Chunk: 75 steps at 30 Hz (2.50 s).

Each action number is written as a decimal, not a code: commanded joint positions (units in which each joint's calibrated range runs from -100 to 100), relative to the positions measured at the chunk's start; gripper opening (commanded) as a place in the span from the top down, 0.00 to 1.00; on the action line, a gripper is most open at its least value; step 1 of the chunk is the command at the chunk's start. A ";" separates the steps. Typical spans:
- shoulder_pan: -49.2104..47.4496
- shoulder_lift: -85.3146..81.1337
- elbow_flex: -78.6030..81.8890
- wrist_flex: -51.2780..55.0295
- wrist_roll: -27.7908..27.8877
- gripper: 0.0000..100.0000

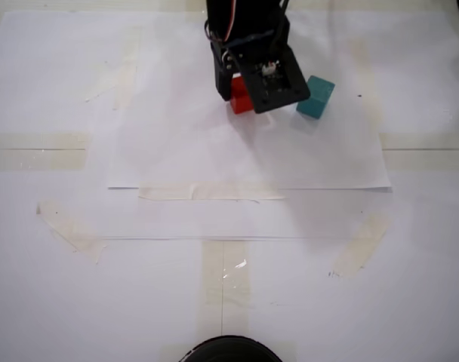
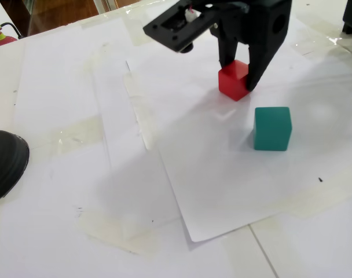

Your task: Put the red cube on the top of the blue cube.

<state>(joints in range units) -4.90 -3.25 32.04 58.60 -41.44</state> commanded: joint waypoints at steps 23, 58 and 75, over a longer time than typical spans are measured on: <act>-16.45 -7.73 -21.19 15.47 4.20 0.88; -18.65 2.14 -26.27 15.39 12.75 0.88; -16.15 4.71 -26.36 12.94 12.45 0.88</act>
<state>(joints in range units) -22.37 1.61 10.26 72.51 -28.74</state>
